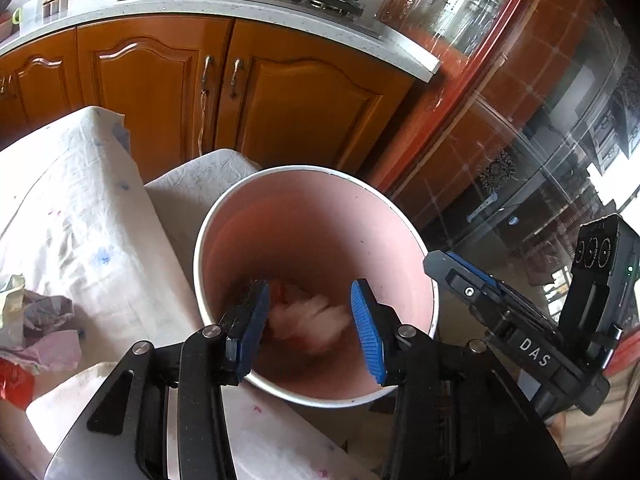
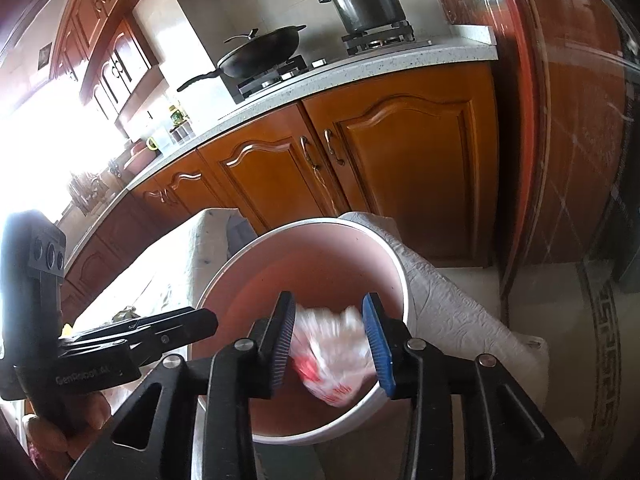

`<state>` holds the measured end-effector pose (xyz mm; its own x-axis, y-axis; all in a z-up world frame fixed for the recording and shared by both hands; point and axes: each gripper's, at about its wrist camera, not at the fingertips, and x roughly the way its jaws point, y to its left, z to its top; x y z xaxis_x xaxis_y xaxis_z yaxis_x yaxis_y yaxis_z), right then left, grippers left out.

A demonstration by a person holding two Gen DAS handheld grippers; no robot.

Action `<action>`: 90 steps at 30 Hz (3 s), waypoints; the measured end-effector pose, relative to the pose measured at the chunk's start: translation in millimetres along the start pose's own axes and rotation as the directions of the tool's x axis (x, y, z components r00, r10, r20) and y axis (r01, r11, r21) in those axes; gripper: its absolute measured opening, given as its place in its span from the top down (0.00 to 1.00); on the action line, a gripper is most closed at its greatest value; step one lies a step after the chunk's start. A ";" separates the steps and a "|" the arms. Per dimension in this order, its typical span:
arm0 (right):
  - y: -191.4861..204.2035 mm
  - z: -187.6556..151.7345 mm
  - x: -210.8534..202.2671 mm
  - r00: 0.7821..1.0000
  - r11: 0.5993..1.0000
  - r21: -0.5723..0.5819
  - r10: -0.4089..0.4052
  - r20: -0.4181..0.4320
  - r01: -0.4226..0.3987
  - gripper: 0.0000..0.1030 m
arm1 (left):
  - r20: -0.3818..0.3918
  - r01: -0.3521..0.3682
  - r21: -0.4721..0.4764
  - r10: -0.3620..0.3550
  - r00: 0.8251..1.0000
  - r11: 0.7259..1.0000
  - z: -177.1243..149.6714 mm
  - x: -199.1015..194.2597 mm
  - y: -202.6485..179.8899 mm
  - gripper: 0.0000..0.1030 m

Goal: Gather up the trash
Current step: 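Carry both bags over the pink bucket and open both tools to drop them, then move both open tools from the bucket back over the table, then grasp the white foam block with the right tool while the left tool grasps the orange wrapper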

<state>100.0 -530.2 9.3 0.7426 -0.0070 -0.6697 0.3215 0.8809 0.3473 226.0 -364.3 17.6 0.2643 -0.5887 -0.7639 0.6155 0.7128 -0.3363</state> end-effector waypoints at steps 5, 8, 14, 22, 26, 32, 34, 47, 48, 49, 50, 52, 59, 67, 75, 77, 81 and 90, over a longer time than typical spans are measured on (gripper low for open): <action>-2.3 -1.3 -5.9 1.000 1.000 0.019 0.009 0.013 -0.009 0.55 | 0.026 -0.001 -0.013 0.001 1.000 1.000 -5.1 -15.3 6.1 0.59; -0.6 -2.8 -11.2 1.000 0.999 0.027 0.021 0.022 -0.022 0.46 | 0.050 -0.010 -0.017 0.010 0.999 1.000 -11.2 -29.1 9.8 0.59; 7.6 -7.6 -23.9 0.998 0.998 0.029 0.048 0.045 -0.049 0.36 | 0.104 -0.035 -0.041 0.039 0.994 0.999 -27.1 -61.6 23.8 0.59; 26.0 -17.4 -42.3 0.993 0.996 0.024 0.085 0.080 -0.087 0.31 | 0.156 -0.056 -0.118 0.074 0.985 0.991 -53.1 -102.9 53.4 0.59; 39.7 -24.2 -44.8 0.991 0.994 0.012 0.108 0.077 -0.109 0.31 | 0.178 -0.074 -0.153 0.101 0.979 0.985 -67.8 -119.8 68.8 0.59; 62.6 -35.3 -42.3 0.988 0.990 -0.017 0.142 0.055 -0.141 0.30 | 0.187 -0.095 -0.195 0.132 0.973 0.976 -87.3 -137.0 88.6 0.59; 69.5 -38.9 -41.2 0.988 0.989 -0.025 0.150 0.047 -0.149 0.30 | 0.188 -0.100 -0.210 0.141 0.972 0.973 -93.1 -141.4 95.7 0.59; 110.8 -53.0 -25.1 0.979 0.976 -0.080 0.204 -0.010 -0.204 0.27 | 0.202 -0.140 -0.283 0.202 0.958 0.949 -115.2 -169.0 136.9 0.55; 113.4 -53.4 -24.0 0.978 0.975 -0.083 0.208 -0.014 -0.208 0.27 | 0.203 -0.145 -0.287 0.208 0.957 0.947 -115.3 -169.4 138.5 0.53; 116.3 -54.7 -23.4 0.977 0.974 -0.086 0.211 -0.016 -0.211 0.27 | 0.203 -0.150 -0.290 0.214 0.956 0.945 -115.6 -169.5 139.1 0.53; 119.1 -55.3 -22.0 0.977 0.972 -0.091 0.214 -0.021 -0.215 0.27 | 0.202 -0.152 -0.292 0.217 0.955 0.944 -115.2 -169.4 141.0 0.53; 124.6 -56.1 -19.2 0.976 0.970 -0.101 0.218 -0.030 -0.220 0.27 | 0.200 -0.156 -0.297 0.221 0.955 0.942 -113.4 -168.7 143.6 0.53; 137.5 -55.2 -10.9 0.972 0.964 -0.129 0.230 -0.048 -0.234 0.27 | 0.175 -0.177 -0.311 0.240 0.955 0.934 -103.4 -161.1 154.7 0.53; 155.0 -54.9 22.0 0.960 0.953 -0.140 0.253 -0.117 -0.268 0.27 | 0.123 -0.187 -0.327 0.238 0.963 0.926 -86.6 -136.6 168.5 0.53; 180.5 -52.6 43.4 0.945 0.875 -0.370 0.249 -0.210 -0.313 0.22 | 0.067 -0.202 -0.322 0.235 0.970 0.925 -73.6 -113.7 181.6 0.53; 190.8 -52.5 45.7 0.943 0.820 -0.472 0.237 -0.235 -0.324 0.22 | 0.057 -0.212 -0.315 0.241 0.969 0.925 -70.4 -110.1 182.2 0.53; 211.8 -58.5 54.2 0.941 0.676 -0.656 0.204 -0.269 -0.334 0.18 | 0.039 -0.221 -0.315 0.246 0.969 0.923 -66.1 -102.1 185.7 0.53; 209.0 -64.0 86.6 0.916 0.664 -0.642 0.184 -0.357 -0.384 0.44 | 0.045 -0.194 -0.296 0.217 0.975 0.935 -64.8 -98.2 182.9 0.72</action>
<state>194.0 -316.4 -18.1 0.5291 0.3249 -0.7839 -0.4491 0.8910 0.0662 264.5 -151.5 -4.5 0.4245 -0.4369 -0.7930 0.3048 0.8937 -0.3292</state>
